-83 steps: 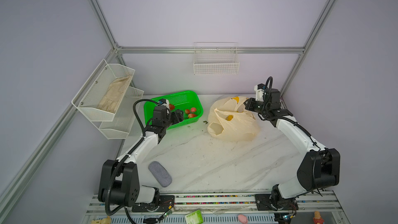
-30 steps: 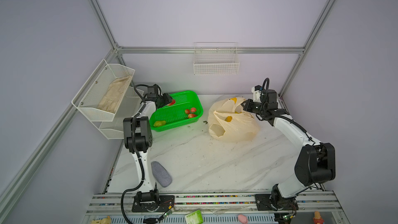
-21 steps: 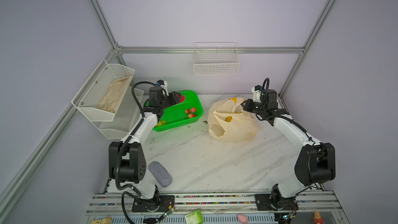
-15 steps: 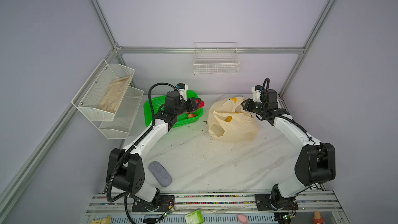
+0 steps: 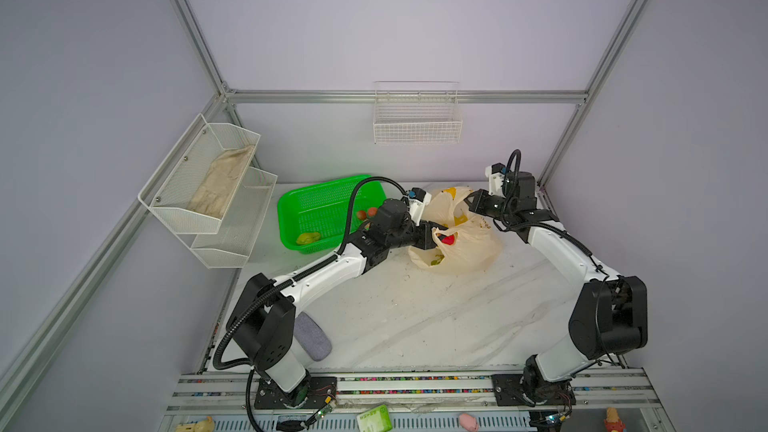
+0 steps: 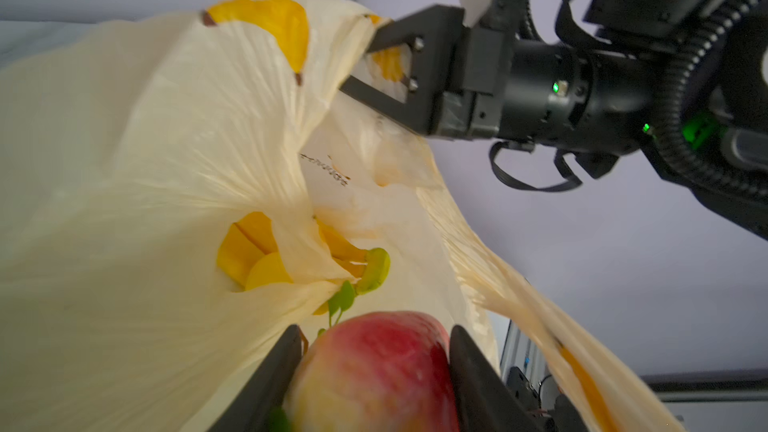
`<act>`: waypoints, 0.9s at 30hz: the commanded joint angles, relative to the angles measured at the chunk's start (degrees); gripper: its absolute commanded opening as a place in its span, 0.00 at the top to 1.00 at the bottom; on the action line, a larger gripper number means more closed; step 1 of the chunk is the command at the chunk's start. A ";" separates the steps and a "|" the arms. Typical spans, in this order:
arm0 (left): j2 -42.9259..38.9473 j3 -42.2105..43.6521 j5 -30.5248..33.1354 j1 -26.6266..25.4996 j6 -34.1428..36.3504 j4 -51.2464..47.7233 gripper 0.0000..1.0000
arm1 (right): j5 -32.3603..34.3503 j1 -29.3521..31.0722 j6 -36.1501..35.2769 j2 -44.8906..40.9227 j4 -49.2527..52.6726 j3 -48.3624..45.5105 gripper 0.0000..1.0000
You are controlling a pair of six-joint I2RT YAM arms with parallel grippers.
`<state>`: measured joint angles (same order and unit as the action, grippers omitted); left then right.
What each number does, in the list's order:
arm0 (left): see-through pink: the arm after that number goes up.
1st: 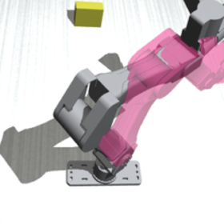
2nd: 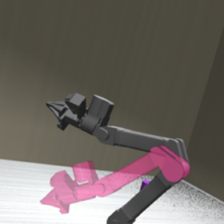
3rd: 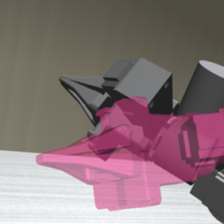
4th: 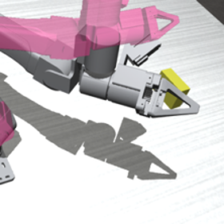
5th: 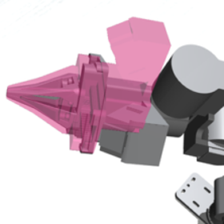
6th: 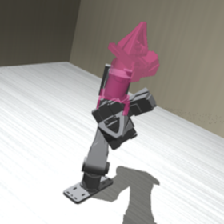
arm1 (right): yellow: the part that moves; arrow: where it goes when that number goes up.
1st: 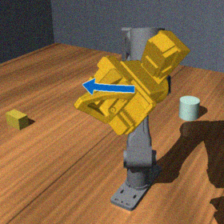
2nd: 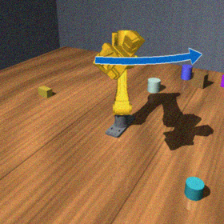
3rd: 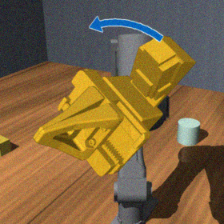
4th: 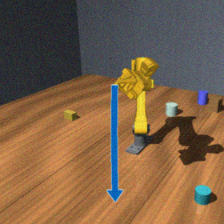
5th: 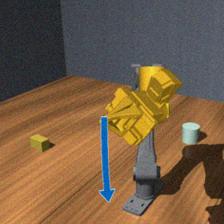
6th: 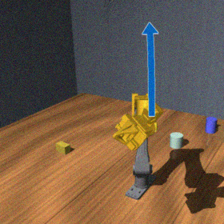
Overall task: Place the fake fruits into the plastic bag and tie a complex knot
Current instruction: 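Carry the red apple with the left gripper into the bag mouth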
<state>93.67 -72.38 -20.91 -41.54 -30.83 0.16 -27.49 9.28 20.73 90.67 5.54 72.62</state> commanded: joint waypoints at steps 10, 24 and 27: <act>8.90 -3.72 0.94 -2.58 5.16 -1.10 0.63 | -2.54 0.05 -0.70 -0.94 -0.03 0.16 1.00; 14.51 -6.15 4.75 -3.80 15.88 -6.93 0.58 | -1.38 0.03 -0.44 -1.03 -0.36 -0.10 1.00; 16.07 -6.96 7.50 -3.90 16.85 -6.91 0.56 | -1.30 0.04 -0.26 -0.93 -0.55 0.12 1.00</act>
<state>108.60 -74.19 -16.97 -45.15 -17.52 -6.24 -29.34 9.28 20.69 90.65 5.63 72.62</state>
